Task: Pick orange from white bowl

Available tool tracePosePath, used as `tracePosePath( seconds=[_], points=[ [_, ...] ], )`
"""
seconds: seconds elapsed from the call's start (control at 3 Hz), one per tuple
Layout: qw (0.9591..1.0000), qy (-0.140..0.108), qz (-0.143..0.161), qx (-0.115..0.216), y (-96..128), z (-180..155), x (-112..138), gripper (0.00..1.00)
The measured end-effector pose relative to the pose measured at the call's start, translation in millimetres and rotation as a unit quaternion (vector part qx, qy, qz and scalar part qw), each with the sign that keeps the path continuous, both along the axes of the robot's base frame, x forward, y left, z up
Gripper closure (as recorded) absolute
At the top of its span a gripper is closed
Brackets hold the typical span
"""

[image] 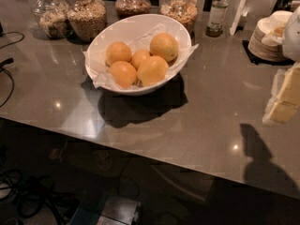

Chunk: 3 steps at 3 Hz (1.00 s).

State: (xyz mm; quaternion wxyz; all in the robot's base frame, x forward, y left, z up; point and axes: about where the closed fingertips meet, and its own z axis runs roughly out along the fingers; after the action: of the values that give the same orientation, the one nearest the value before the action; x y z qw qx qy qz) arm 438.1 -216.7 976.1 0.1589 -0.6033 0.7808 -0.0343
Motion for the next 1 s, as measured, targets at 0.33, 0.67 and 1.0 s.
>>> tracePosePath(
  seconds=[0.33,0.67,1.0],
  points=[
    [1.0,0.0,0.0,0.0,0.1,0.0,0.1,0.0],
    [0.9997,-0.004,0.021,0.015,11.6,-2.5,11.1,0.0],
    [0.9963,0.003,0.067,0.054,38.0,-12.9,36.7,0.0]
  ],
)
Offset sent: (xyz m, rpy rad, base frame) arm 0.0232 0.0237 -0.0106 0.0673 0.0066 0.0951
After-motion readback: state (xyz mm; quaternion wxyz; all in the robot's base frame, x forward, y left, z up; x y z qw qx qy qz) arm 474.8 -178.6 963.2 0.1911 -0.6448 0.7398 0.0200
